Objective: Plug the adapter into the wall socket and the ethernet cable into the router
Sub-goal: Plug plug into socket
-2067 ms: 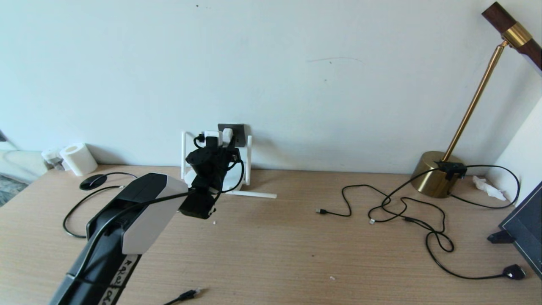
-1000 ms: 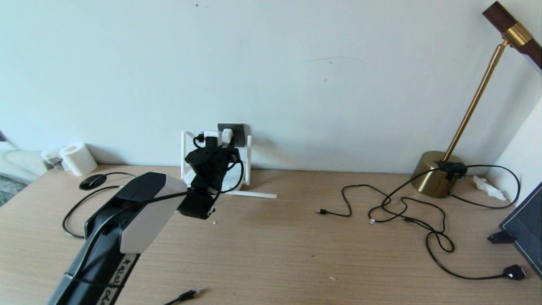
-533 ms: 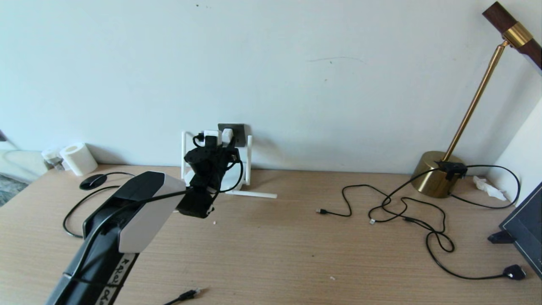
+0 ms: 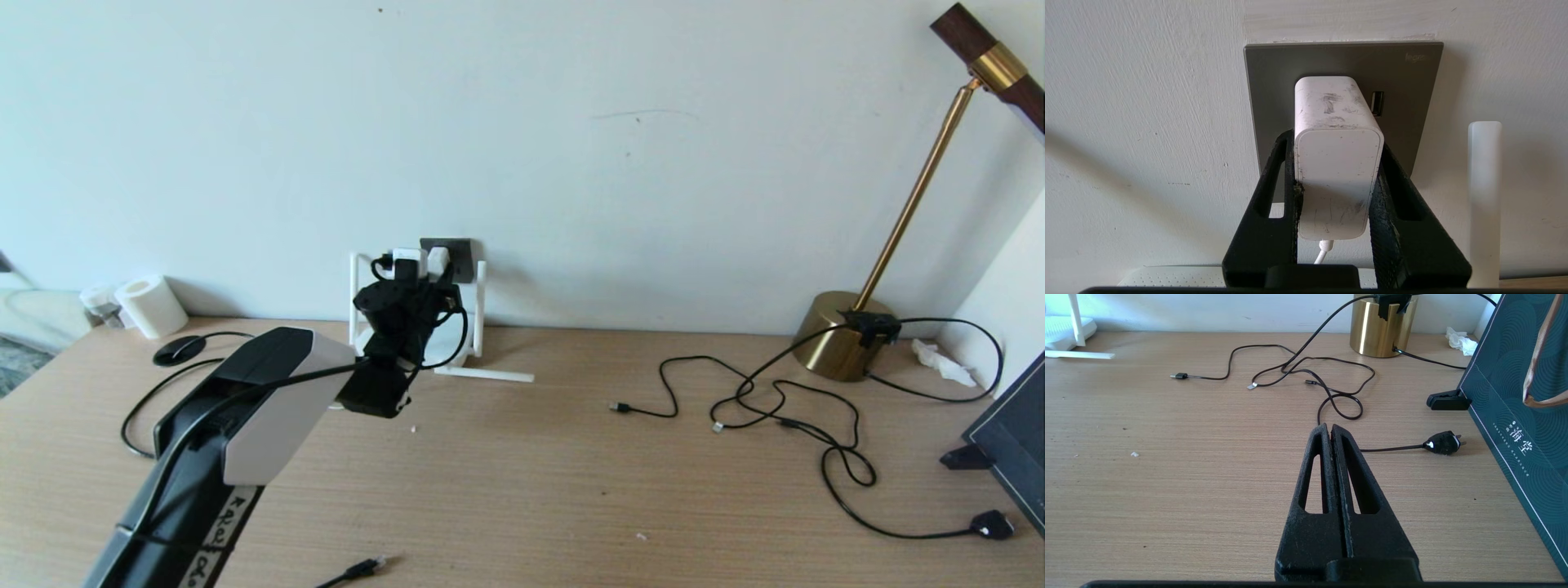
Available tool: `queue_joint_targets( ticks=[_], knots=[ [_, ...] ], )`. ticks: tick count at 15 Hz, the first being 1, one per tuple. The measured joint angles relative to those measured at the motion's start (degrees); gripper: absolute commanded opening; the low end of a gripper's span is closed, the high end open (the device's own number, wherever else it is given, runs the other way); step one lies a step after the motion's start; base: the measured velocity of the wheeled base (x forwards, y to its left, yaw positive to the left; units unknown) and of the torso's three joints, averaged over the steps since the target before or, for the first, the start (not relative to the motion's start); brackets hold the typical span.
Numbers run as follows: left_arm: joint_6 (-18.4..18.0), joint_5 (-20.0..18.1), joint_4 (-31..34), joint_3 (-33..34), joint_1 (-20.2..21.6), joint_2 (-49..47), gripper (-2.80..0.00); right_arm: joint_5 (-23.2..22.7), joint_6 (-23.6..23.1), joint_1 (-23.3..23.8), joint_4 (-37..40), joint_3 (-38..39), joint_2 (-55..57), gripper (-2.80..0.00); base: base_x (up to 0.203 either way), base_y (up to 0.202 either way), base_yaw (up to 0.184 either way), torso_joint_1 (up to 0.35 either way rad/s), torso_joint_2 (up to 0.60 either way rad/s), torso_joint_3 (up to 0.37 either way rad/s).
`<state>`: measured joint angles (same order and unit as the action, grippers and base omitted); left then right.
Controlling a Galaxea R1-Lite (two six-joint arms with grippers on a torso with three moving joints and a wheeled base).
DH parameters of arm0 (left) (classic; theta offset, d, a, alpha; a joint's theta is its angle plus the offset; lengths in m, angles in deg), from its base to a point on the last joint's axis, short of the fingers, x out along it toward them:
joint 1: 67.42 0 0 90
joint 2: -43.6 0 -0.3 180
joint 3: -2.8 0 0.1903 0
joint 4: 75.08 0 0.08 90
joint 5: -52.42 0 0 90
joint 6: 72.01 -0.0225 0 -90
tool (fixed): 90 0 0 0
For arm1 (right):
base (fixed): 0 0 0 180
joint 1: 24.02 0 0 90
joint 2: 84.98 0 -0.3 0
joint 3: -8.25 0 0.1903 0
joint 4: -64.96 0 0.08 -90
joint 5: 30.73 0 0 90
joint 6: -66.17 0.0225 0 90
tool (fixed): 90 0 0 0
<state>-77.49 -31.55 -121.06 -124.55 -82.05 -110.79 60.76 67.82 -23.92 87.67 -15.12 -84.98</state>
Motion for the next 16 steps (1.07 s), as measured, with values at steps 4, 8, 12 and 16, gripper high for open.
queue_joint_targets(
  ticks=[4,8,12,16],
  knots=[
    [-0.67,-0.13,-0.14,1.58,0.11,1.02,-2.80,0.00,0.02,0.00,-0.01,0.00,0.00,-2.80,0.000,0.000,0.000,0.000,0.00,0.000],
    [-0.73,-0.09,-0.23,2.08,0.13,1.49,-2.80,0.00,0.00,0.00,-0.02,0.00,0.00,-2.80,0.000,0.000,0.000,0.000,0.00,0.000],
    [-0.73,-0.06,-0.36,2.16,0.13,1.52,-2.80,0.00,0.00,0.00,-0.02,0.00,0.00,-2.80,0.000,0.000,0.000,0.000,0.00,0.000],
    [-0.72,-0.04,-0.42,2.21,0.13,1.44,-2.80,0.01,0.00,0.00,-0.02,0.00,0.00,-2.80,0.000,0.000,0.000,0.000,0.00,0.000]
  ],
)
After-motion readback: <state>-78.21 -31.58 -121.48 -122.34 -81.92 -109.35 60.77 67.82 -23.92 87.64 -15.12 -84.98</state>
